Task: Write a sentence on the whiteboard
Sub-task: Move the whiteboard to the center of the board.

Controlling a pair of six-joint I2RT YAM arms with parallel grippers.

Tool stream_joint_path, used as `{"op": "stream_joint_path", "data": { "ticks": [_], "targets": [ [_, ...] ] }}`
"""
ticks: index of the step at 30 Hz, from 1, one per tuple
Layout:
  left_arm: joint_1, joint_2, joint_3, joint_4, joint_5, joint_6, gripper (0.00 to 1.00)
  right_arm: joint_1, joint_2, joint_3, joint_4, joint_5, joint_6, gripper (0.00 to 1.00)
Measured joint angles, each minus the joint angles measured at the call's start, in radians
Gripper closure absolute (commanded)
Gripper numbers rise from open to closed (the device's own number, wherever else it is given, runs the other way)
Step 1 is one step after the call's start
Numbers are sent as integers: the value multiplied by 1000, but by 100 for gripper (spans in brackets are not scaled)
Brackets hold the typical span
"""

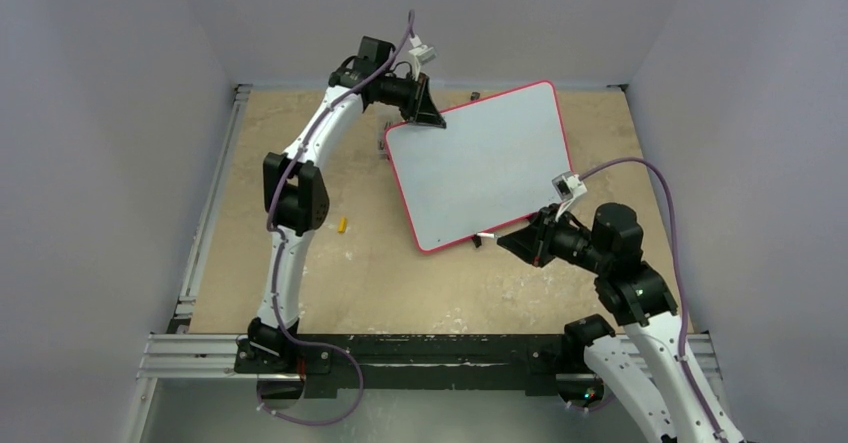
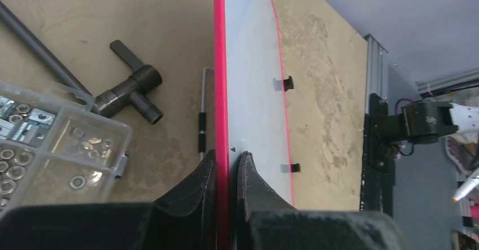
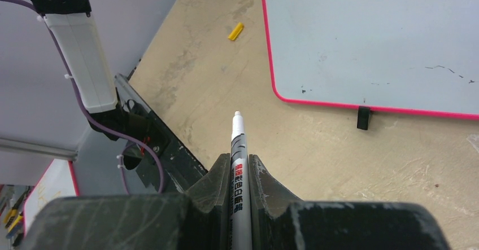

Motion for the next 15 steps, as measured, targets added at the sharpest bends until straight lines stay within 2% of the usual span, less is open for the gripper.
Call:
{"op": "stream_joint_path", "data": {
  "ticks": [3,15],
  "targets": [
    [0,-27,-4,-33,24,-10,100,0,-14,0,-6,1,0,100],
    [19,-131,-101,-150,30,135,100,0,-45,0,-24,0,2,100]
  ]
}}
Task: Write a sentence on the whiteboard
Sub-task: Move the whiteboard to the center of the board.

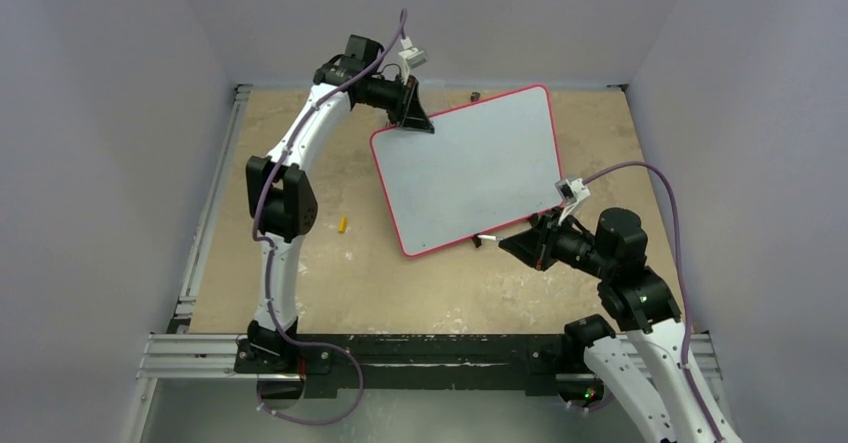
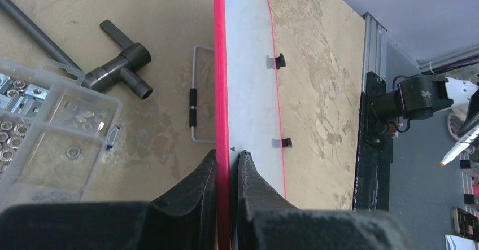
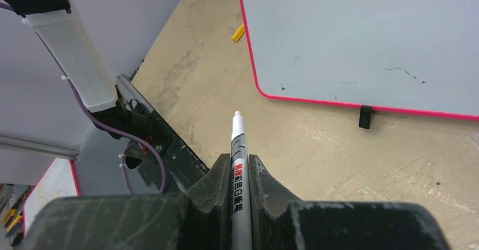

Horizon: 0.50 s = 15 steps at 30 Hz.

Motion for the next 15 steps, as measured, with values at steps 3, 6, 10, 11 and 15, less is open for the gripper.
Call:
{"op": "stream_joint_path", "data": {
  "ticks": [3,6,10,11,15],
  "targets": [
    [0,-40,-31,-25,-8,39,100,0,0,0,0,-1,3,100],
    [-9,-61,-35,-52,-7,74,100,0,-2,0,0,-1,5,100],
    [-31,-70,-33,-78,-7,106,100,0,-23,0,-5,-1,8,100],
    [-40,-70,-33,-83,-8,106,100,0,-32,0,-6,-1,8,100],
    [-91,-67,-29,-95,-19,103,100,0,-55,0,-12,-2,12,100]
  ]
}}
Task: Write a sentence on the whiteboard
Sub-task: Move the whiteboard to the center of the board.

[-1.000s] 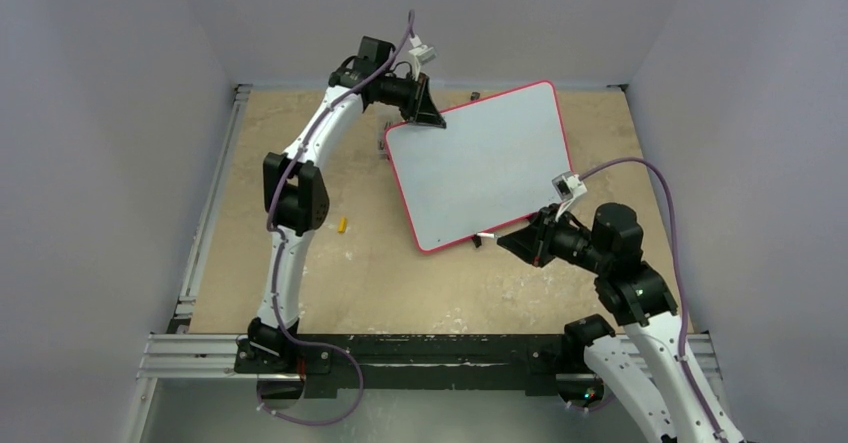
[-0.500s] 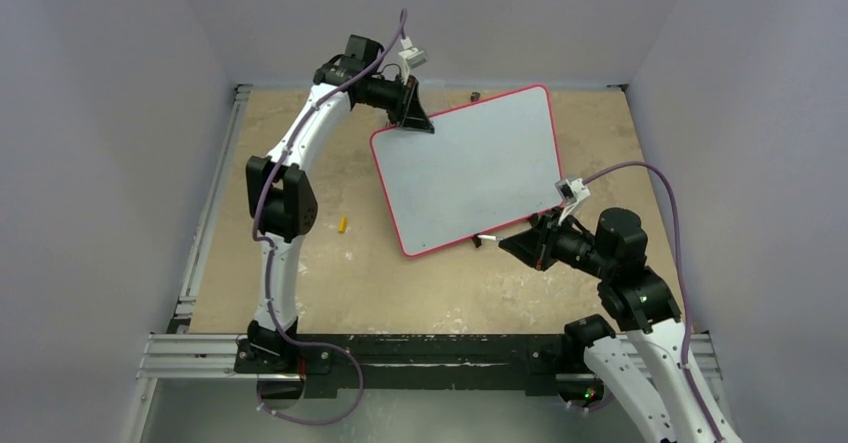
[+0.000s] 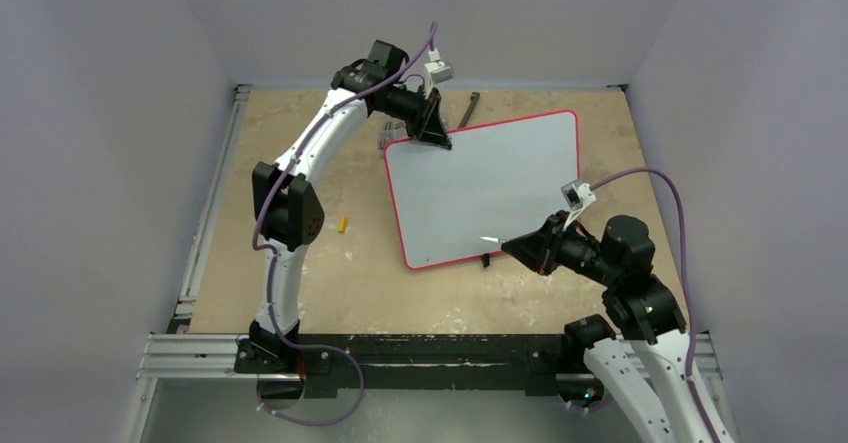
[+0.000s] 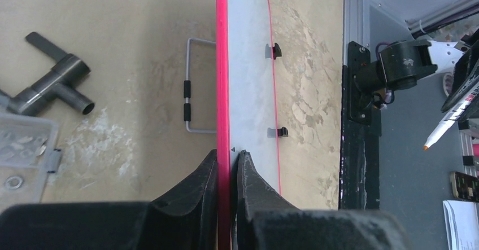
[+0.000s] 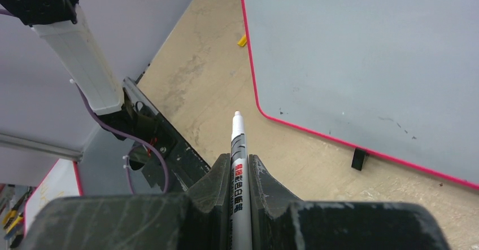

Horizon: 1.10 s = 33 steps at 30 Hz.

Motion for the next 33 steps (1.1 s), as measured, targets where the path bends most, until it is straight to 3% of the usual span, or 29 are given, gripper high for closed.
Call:
{"op": "stream_joint_path", "data": {
  "ticks": [11,20,33],
  "targets": [
    [-42,-4,-22,0,-44,-47,100,0,-6,0,2,4,10,100],
    [-14,-208,-305,92,-119,-124,100,0,88,0,82,12,9,100],
    [-10,-396,-541,221,-167,-195,100,0,155,0,151,29,-7,100]
  ]
}}
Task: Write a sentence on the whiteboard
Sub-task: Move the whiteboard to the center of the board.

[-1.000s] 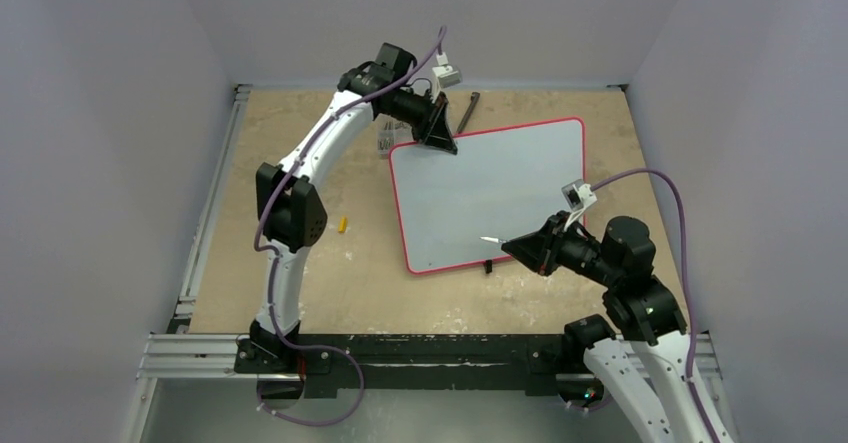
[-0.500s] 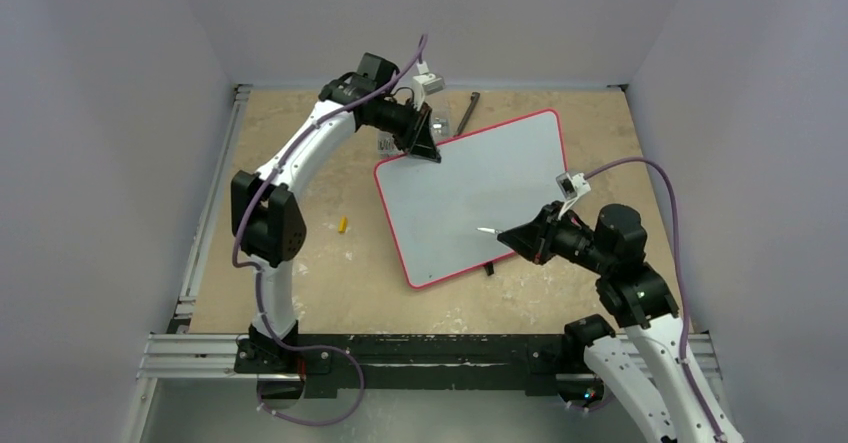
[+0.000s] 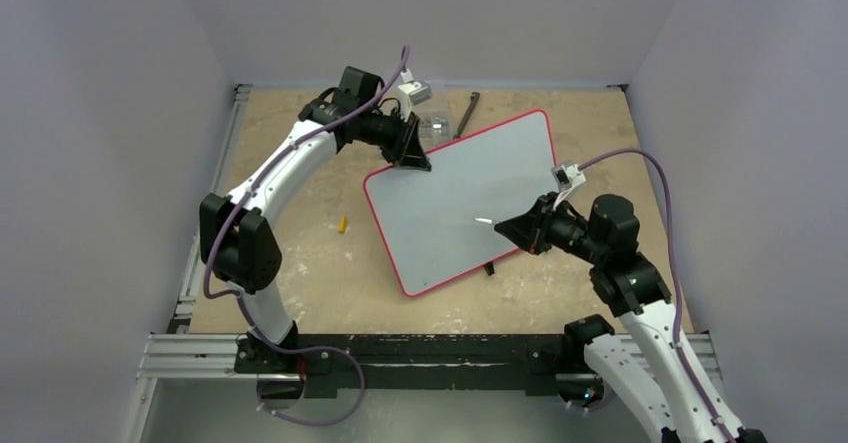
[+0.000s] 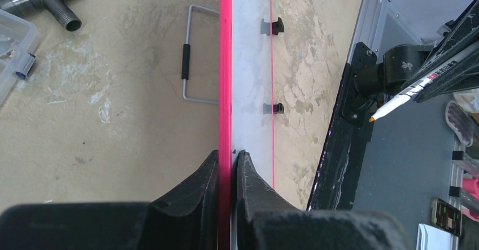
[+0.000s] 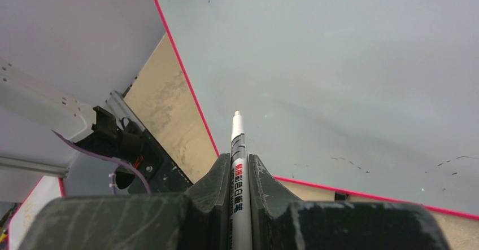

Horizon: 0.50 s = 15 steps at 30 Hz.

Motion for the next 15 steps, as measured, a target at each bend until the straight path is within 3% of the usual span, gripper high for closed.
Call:
{"op": "stream_joint_path", "data": {
  "ticks": [15],
  "targets": [
    [-63,-158,-156,117,-153,-123,100,1,142,-47,267,-37,37,100]
  ]
}}
